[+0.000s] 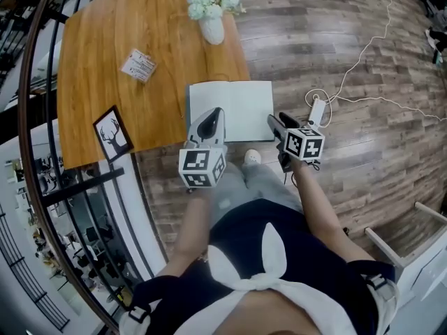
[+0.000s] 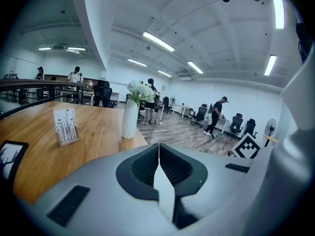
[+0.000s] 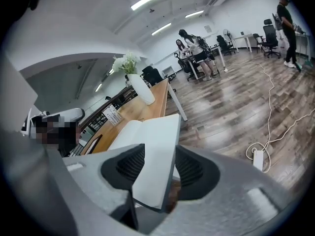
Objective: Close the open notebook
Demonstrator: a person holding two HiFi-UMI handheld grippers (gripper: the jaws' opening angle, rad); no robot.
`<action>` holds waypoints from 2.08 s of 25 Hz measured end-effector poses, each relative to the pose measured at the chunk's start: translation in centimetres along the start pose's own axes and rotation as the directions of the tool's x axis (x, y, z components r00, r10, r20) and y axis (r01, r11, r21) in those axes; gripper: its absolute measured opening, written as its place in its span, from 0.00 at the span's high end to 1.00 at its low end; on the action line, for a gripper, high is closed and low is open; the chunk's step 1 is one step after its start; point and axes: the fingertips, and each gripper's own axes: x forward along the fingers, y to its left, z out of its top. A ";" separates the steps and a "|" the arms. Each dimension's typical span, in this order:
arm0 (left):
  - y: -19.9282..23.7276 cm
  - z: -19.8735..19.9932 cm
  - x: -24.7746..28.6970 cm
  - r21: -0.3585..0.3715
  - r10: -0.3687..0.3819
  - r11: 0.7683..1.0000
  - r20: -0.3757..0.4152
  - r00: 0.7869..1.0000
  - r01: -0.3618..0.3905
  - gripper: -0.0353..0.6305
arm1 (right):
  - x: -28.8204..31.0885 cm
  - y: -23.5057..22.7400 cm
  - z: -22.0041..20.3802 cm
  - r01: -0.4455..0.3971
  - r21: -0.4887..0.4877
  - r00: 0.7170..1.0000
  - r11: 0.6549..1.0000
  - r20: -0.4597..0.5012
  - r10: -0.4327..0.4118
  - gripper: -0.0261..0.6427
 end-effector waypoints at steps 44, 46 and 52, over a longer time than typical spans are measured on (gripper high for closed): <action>3.0 -2.0 0.8 0.000 -0.017 1.000 -0.083 0.996 0.017 0.91 | 1.2 -0.5 -3.1 -0.082 0.200 0.994 0.976 -0.049 0.094 0.84; 3.5 -1.6 0.6 0.002 -0.025 1.000 -0.085 0.996 0.025 0.91 | 1.0 -0.2 -2.5 -0.075 0.190 0.996 0.979 -0.038 0.083 0.85; 4.7 -0.8 -0.1 0.012 -0.051 0.999 -0.092 0.994 0.052 0.91 | 0.3 1.2 -1.6 -0.061 0.174 0.998 0.983 -0.009 0.064 0.87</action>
